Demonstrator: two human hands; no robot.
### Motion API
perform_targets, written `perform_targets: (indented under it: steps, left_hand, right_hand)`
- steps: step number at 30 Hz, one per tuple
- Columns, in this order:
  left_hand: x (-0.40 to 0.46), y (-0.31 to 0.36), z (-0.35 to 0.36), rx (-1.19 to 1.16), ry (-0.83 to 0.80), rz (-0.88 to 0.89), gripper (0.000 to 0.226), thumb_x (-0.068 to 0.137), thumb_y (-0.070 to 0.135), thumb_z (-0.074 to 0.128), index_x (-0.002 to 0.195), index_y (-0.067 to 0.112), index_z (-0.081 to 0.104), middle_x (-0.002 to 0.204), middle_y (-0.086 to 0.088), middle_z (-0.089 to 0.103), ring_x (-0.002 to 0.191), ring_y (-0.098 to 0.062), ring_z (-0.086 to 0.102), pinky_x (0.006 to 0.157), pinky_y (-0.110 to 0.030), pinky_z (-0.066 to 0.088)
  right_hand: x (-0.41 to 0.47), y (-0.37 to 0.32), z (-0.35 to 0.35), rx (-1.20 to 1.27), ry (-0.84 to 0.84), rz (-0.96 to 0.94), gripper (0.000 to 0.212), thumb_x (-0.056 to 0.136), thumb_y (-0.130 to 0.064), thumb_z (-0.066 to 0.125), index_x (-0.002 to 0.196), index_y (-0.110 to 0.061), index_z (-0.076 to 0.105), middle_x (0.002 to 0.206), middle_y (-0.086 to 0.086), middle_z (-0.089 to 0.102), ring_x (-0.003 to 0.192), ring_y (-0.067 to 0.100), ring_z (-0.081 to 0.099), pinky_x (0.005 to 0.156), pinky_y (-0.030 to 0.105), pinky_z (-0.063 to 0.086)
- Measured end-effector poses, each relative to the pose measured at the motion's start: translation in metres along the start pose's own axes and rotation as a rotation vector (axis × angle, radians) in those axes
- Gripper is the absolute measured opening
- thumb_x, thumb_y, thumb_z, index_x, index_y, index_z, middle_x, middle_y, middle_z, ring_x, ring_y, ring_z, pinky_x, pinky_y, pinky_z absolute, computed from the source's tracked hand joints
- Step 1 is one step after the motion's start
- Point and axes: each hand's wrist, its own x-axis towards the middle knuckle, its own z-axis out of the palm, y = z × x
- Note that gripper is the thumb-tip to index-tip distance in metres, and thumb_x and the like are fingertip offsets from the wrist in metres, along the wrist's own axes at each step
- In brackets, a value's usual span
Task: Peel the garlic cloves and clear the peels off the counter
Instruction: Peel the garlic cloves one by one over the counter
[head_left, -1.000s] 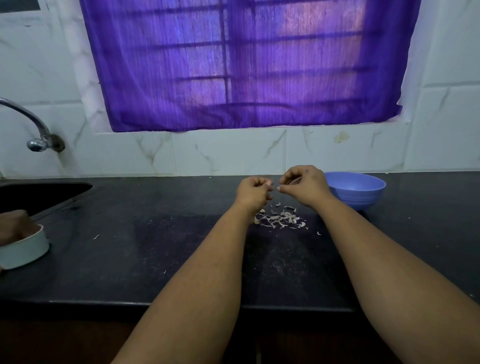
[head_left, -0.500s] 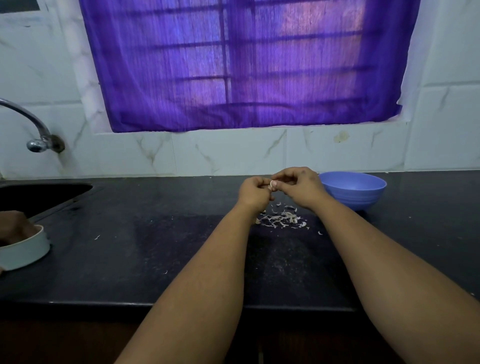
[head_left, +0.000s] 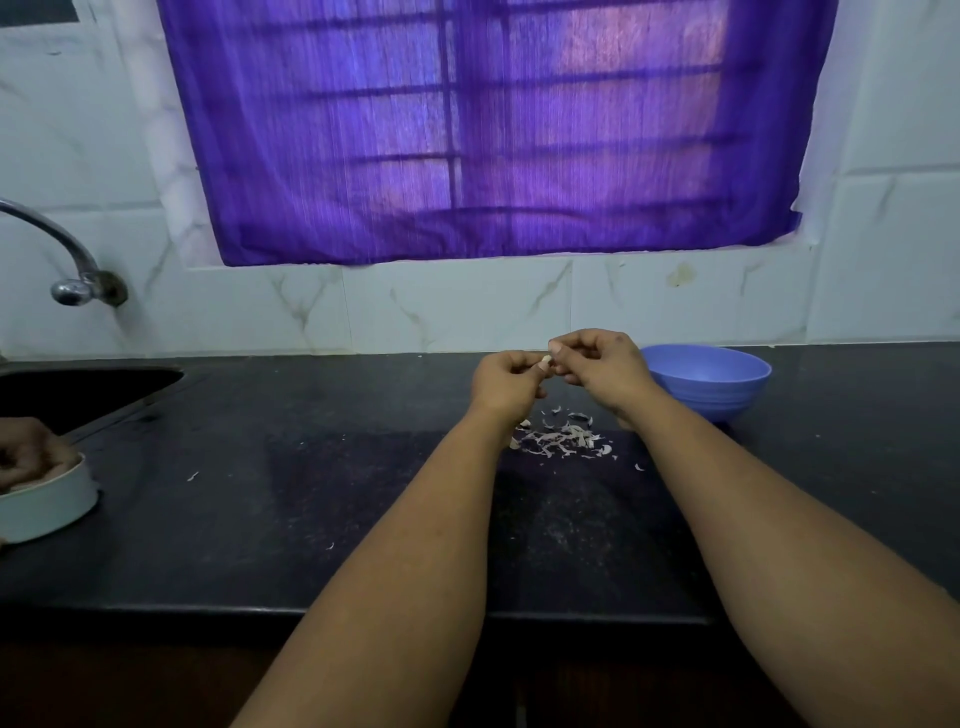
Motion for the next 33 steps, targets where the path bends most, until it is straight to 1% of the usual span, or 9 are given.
perform_targets:
  steps: [3,9,12,15,18,21,23,26,33]
  left_hand:
    - [-0.001,0.0,-0.001,0.026,-0.001,0.007,0.008,0.094,0.014,0.06,0.093,0.011,0.067,0.08,0.005,0.066,0.057,-0.006,0.056,0.05,-0.015,0.041]
    - [-0.002,0.001,0.0,0.038,0.03,0.006,0.016,0.09,0.021,0.066,0.077,0.015,0.062,0.073,0.002,0.063,0.056,-0.008,0.054,0.053,-0.019,0.042]
    - [-0.002,0.002,0.0,0.017,0.048,0.0,0.023,0.088,0.023,0.068,0.069,0.015,0.058,0.07,-0.001,0.061,0.055,-0.01,0.051,0.054,-0.02,0.041]
    - [-0.002,0.003,0.001,-0.004,0.039,-0.009,0.023,0.089,0.019,0.066,0.069,0.015,0.055,0.069,-0.001,0.06,0.053,-0.009,0.049,0.051,-0.019,0.039]
    - [-0.002,0.002,0.002,-0.004,0.022,-0.001,0.023,0.091,0.016,0.062,0.07,0.014,0.053,0.069,0.0,0.059,0.053,-0.009,0.049,0.052,-0.02,0.039]
    - [-0.002,0.003,0.001,-0.021,-0.007,0.002,0.019,0.093,0.015,0.059,0.075,0.014,0.055,0.072,0.002,0.061,0.056,-0.008,0.05,0.052,-0.018,0.04]
    - [-0.002,0.003,0.001,-0.044,-0.03,-0.001,0.02,0.094,0.014,0.057,0.074,0.015,0.055,0.073,0.002,0.061,0.058,-0.008,0.051,0.05,-0.016,0.04]
    - [-0.001,0.003,0.002,-0.097,-0.052,-0.025,0.022,0.094,0.013,0.057,0.073,0.016,0.052,0.072,0.001,0.059,0.056,-0.008,0.05,0.051,-0.017,0.038]
    - [0.0,0.005,0.001,-0.133,-0.026,-0.065,0.022,0.093,0.012,0.057,0.072,0.017,0.055,0.069,0.003,0.059,0.057,-0.011,0.049,0.053,-0.02,0.038]
  right_hand:
    - [-0.001,0.001,-0.001,-0.06,-0.013,-0.015,0.006,0.084,-0.022,0.074,0.08,-0.026,0.071,0.082,-0.001,0.073,0.084,0.015,0.067,0.079,0.029,0.056]
    - [-0.002,-0.002,0.0,0.082,-0.062,0.071,0.003,0.088,-0.015,0.068,0.085,-0.014,0.069,0.082,0.004,0.069,0.074,0.011,0.059,0.07,0.024,0.05]
    - [-0.004,-0.004,0.002,0.133,-0.099,0.111,0.01,0.094,-0.012,0.059,0.087,-0.009,0.066,0.08,0.003,0.066,0.072,0.009,0.057,0.069,0.021,0.049]
    - [-0.005,-0.008,0.002,0.186,-0.098,0.17,0.022,0.099,-0.013,0.051,0.083,-0.008,0.064,0.074,0.004,0.062,0.068,0.01,0.056,0.066,0.021,0.048]
    - [-0.006,-0.009,0.001,0.21,-0.103,0.209,0.028,0.1,-0.024,0.05,0.083,-0.007,0.065,0.071,0.002,0.063,0.064,0.01,0.055,0.063,0.022,0.046]
    - [-0.008,-0.008,-0.001,0.19,-0.118,0.17,0.022,0.09,-0.025,0.066,0.086,-0.004,0.066,0.07,0.002,0.063,0.065,0.009,0.055,0.065,0.021,0.047]
    - [-0.008,-0.008,-0.003,0.242,-0.126,0.171,0.018,0.087,-0.021,0.069,0.085,-0.003,0.066,0.068,0.002,0.063,0.066,0.009,0.054,0.066,0.021,0.048]
    - [-0.008,-0.01,-0.004,0.335,-0.152,0.201,0.015,0.089,-0.017,0.066,0.081,-0.004,0.066,0.066,0.002,0.06,0.063,0.008,0.053,0.064,0.019,0.047]
    - [-0.008,-0.013,-0.003,0.464,-0.165,0.275,0.019,0.098,-0.014,0.052,0.089,-0.003,0.064,0.07,0.004,0.066,0.067,0.01,0.058,0.059,0.016,0.051]
